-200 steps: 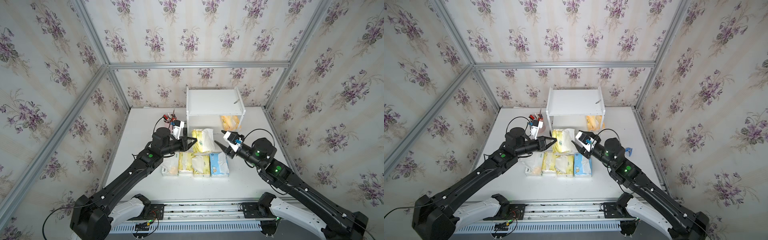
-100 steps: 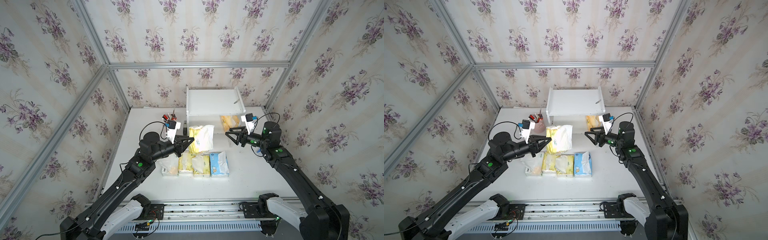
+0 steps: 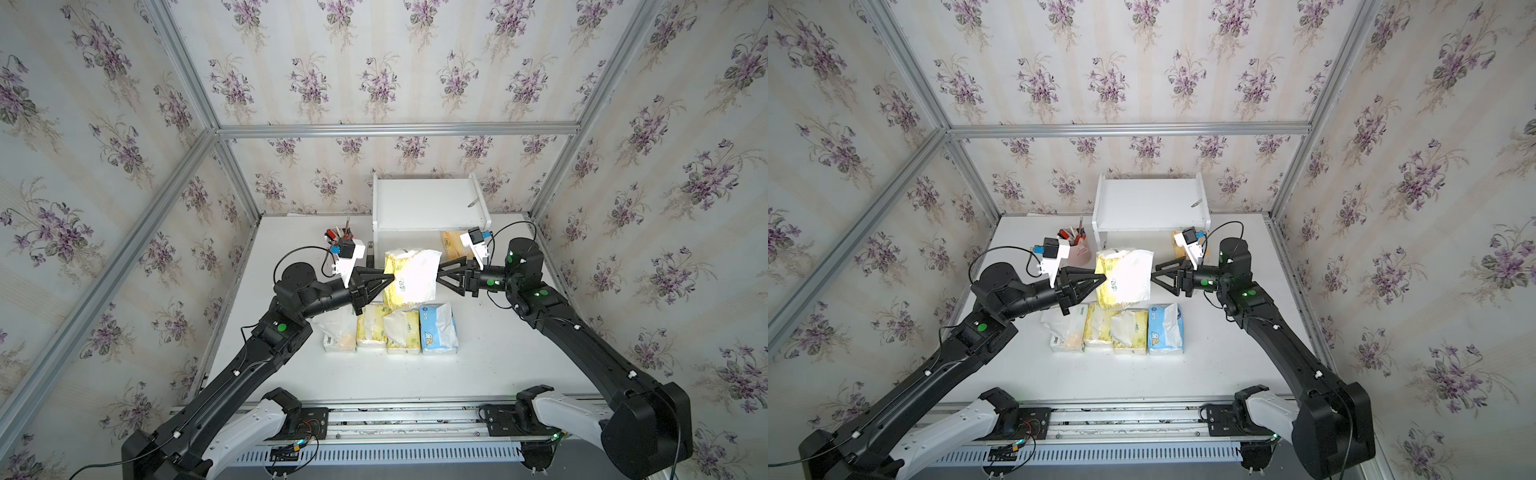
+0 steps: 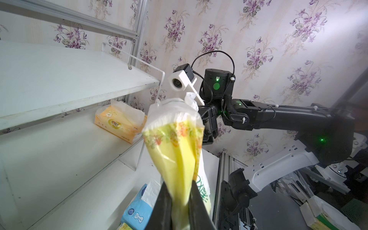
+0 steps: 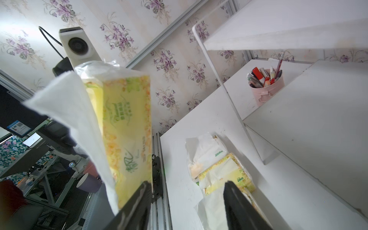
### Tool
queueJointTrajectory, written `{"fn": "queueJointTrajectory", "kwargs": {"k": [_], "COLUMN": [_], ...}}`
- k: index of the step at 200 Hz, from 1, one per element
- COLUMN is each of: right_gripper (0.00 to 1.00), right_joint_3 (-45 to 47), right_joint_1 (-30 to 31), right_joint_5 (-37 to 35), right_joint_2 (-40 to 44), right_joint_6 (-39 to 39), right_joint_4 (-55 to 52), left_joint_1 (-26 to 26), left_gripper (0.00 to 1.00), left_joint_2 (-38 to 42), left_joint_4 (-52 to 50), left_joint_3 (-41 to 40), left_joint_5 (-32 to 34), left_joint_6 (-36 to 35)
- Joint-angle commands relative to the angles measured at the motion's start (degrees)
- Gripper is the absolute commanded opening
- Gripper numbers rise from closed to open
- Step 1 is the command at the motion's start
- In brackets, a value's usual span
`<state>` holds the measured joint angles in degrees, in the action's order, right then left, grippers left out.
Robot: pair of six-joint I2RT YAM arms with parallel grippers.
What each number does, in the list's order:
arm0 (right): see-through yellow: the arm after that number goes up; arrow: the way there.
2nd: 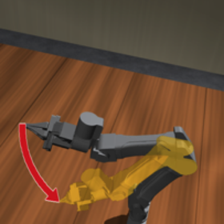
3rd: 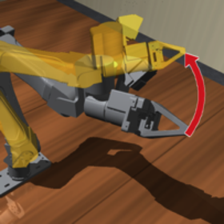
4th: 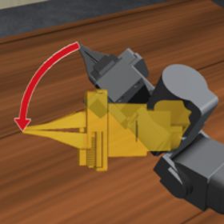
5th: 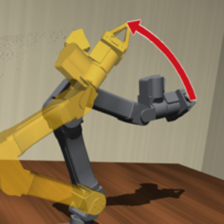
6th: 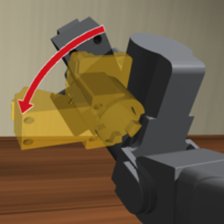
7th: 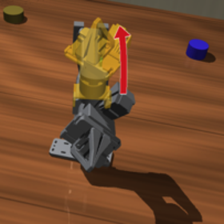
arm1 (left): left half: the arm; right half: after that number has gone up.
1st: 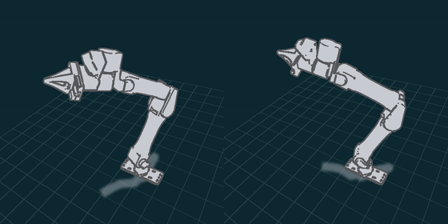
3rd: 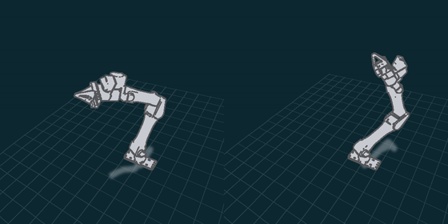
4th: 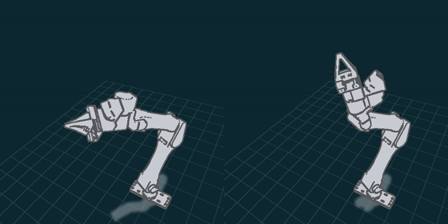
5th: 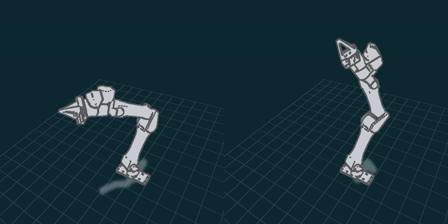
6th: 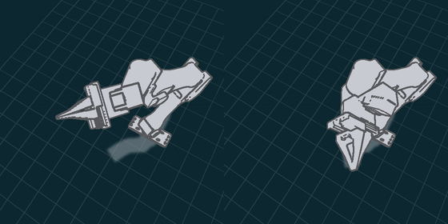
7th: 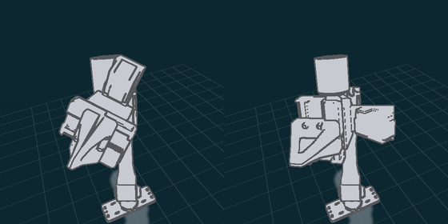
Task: Remove the tissue boxes from the shelf
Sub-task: Pick up a box of tissues from the shelf.
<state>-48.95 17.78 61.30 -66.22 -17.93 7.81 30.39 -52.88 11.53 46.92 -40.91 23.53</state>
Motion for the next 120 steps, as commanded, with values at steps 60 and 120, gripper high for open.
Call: {"fn": "queueJointTrajectory", "kwargs": {"k": [60,120], "right_gripper": [0.63,0.64], "right_joint_3": [-2.95,-4.5], "right_joint_1": [4.75,7.43], "right_joint_5": [5.76,3.73], "right_joint_2": [-0.93,-2.98], "right_joint_6": [1.06,-1.62], "right_joint_4": [1.56,4.65], "left_joint_1": [-0.03,0.02], "left_gripper": [0.0,0.0], "left_joint_2": [-0.07,-0.99], "left_joint_4": [0.15,2.26], "left_joint_3": [0.02,-0.68], "left_joint_5": [0.33,-1.63], "left_joint_6": [-2.48,-1.56]}}
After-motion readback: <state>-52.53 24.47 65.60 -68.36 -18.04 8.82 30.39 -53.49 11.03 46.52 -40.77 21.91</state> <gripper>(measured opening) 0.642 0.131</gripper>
